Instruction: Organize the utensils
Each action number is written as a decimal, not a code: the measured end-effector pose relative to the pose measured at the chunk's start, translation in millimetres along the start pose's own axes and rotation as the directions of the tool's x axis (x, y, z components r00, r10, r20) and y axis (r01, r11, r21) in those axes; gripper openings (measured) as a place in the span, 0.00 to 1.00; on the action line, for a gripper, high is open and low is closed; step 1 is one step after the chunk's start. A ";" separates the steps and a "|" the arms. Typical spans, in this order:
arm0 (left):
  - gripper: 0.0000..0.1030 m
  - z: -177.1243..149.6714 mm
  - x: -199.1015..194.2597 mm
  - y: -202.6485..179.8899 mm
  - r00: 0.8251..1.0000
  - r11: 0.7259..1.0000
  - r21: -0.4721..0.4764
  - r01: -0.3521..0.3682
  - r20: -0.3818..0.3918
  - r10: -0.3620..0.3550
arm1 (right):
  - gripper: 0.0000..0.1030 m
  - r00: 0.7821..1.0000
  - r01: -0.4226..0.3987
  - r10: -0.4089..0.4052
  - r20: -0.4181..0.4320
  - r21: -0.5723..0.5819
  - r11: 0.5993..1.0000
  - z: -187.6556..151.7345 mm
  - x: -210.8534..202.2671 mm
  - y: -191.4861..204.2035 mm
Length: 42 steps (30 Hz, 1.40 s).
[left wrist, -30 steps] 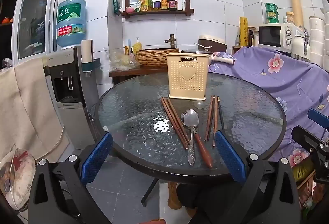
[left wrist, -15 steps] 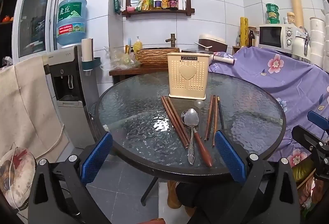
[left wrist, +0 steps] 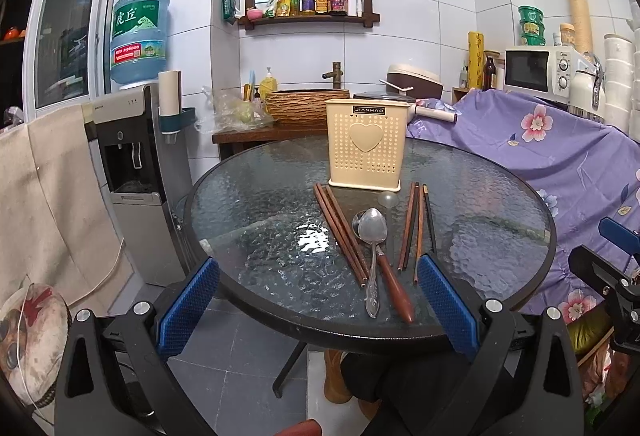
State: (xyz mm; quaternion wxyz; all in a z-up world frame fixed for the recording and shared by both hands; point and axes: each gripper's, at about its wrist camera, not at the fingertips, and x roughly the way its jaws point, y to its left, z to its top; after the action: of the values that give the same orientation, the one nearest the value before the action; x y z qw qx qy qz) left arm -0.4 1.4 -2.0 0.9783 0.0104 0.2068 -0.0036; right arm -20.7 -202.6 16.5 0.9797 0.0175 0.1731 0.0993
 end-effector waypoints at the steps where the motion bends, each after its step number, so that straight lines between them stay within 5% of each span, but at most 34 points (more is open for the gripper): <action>1: 0.94 -0.2 -0.1 -0.2 1.000 1.000 0.001 -0.001 0.001 0.001 | 0.95 1.000 0.000 0.000 0.000 0.000 1.000 -0.2 -0.1 -0.1; 42: 0.94 2.0 -3.5 -1.2 1.000 1.000 0.000 0.020 0.019 -0.020 | 0.95 1.000 0.001 -0.001 0.002 -0.004 1.000 0.6 -2.6 1.7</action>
State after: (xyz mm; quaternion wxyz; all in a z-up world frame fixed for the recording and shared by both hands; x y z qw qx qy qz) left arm -2.8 0.2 1.2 0.9801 0.0083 0.1978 -0.0136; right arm -23.2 -201.4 18.1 0.9800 0.0158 0.1718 0.0991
